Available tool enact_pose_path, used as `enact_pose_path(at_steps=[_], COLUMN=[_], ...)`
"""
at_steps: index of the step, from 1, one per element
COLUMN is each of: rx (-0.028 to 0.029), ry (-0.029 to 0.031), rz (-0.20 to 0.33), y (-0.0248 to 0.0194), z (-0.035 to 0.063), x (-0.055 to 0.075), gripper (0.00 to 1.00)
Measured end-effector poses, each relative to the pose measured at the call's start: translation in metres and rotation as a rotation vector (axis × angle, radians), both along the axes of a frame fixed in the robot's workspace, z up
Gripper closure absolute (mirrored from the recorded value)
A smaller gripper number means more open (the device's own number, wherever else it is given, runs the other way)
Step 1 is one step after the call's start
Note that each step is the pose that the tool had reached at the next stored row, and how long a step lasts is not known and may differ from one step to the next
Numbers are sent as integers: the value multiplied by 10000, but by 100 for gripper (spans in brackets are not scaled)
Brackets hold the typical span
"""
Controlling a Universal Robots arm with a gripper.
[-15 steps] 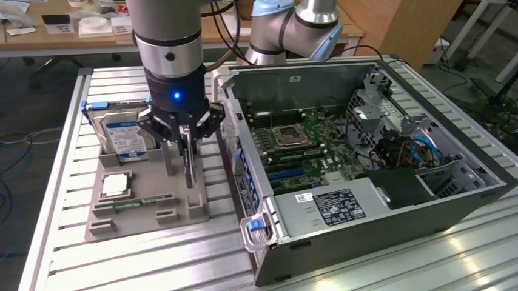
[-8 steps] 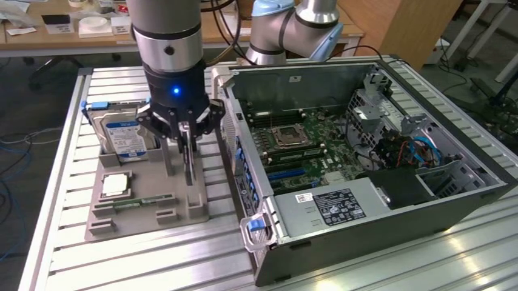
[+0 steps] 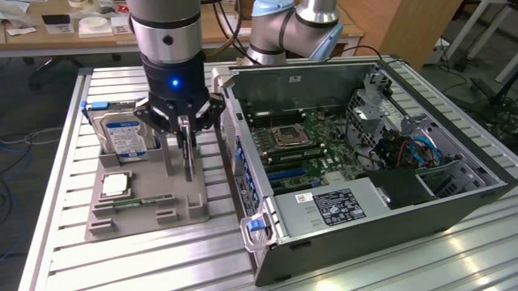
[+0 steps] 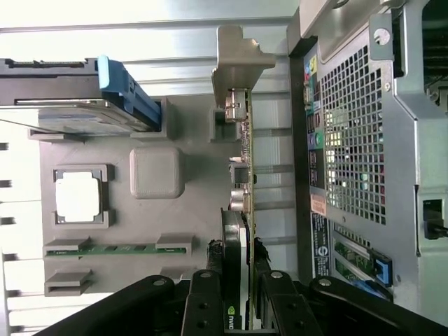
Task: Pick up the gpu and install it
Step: 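Pick up the gpu and move the gpu toward the slot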
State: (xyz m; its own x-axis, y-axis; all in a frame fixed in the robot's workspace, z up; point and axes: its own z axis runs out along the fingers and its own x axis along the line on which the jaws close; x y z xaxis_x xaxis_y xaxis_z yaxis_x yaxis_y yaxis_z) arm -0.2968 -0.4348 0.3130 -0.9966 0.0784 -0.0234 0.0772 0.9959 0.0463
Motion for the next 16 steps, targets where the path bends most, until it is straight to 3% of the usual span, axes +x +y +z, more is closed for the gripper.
enact_pose_path(at_steps=[8, 16], rx=[10, 13], ry=[0, 0], rz=[0, 0], y=[0, 0], z=[106, 114], x=[0, 0], gripper=[73, 73])
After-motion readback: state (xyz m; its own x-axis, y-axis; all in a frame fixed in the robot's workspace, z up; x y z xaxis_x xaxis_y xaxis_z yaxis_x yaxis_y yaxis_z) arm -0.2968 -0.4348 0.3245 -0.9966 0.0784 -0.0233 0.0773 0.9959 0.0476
